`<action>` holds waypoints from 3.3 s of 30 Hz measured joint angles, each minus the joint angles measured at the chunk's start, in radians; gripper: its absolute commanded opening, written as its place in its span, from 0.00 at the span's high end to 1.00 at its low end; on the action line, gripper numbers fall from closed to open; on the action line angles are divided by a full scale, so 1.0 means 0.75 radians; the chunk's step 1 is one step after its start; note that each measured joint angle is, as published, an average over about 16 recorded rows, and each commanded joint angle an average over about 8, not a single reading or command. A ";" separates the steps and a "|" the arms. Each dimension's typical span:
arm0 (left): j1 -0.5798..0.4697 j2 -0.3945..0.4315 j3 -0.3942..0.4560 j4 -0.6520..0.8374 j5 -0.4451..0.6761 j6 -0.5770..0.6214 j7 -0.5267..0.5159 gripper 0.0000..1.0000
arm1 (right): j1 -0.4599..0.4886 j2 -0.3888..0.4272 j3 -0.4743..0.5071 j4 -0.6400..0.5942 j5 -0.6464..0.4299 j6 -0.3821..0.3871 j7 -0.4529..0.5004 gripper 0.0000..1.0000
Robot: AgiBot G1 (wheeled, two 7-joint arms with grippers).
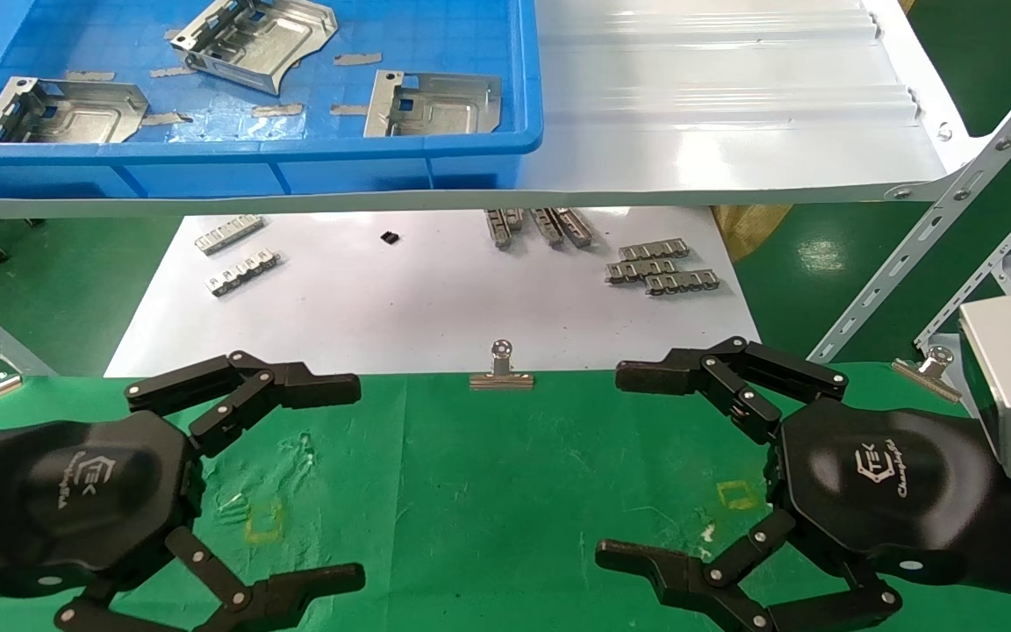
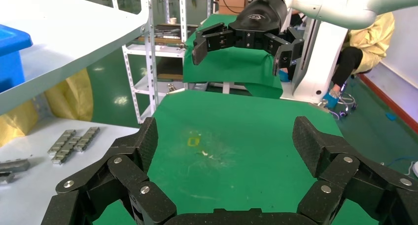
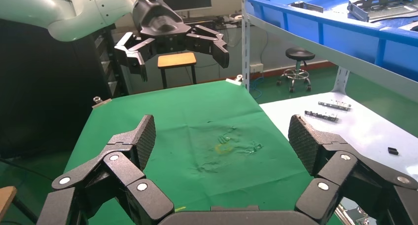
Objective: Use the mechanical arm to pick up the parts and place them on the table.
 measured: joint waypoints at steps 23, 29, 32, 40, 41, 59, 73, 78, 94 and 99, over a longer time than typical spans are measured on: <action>0.000 0.000 0.000 0.000 0.000 0.000 0.000 0.00 | 0.000 0.000 0.000 0.000 0.000 0.000 0.000 1.00; 0.000 0.000 0.000 0.000 0.000 0.000 0.000 0.00 | 0.000 0.000 0.000 0.000 0.000 0.000 0.000 1.00; 0.000 0.000 0.000 0.000 0.000 0.000 0.000 0.00 | 0.000 0.000 0.000 0.000 0.000 0.000 0.000 1.00; -0.003 0.000 -0.001 -0.001 0.001 -0.001 0.001 0.00 | 0.000 0.000 0.000 0.000 0.000 0.000 0.000 1.00; -0.007 0.000 -0.002 -0.001 0.003 -0.004 0.002 0.00 | 0.000 0.000 0.000 0.000 0.000 0.000 0.000 1.00; -0.756 0.323 0.145 0.651 0.413 -0.281 -0.036 0.00 | 0.000 0.000 0.000 0.000 0.000 0.000 0.000 1.00; -1.213 0.660 0.300 1.447 0.792 -0.844 0.134 0.81 | 0.000 0.000 0.000 0.000 0.000 0.000 0.000 0.56; -1.265 0.712 0.339 1.567 0.862 -0.961 0.158 1.00 | 0.000 0.000 0.000 0.000 0.000 0.000 0.000 0.00; -1.322 0.758 0.377 1.699 0.919 -1.065 0.124 1.00 | 0.000 0.000 0.000 0.000 0.000 0.000 0.000 0.00; -1.325 0.758 0.374 1.706 0.916 -1.075 0.115 1.00 | 0.000 0.000 0.000 0.000 0.000 0.000 0.000 0.00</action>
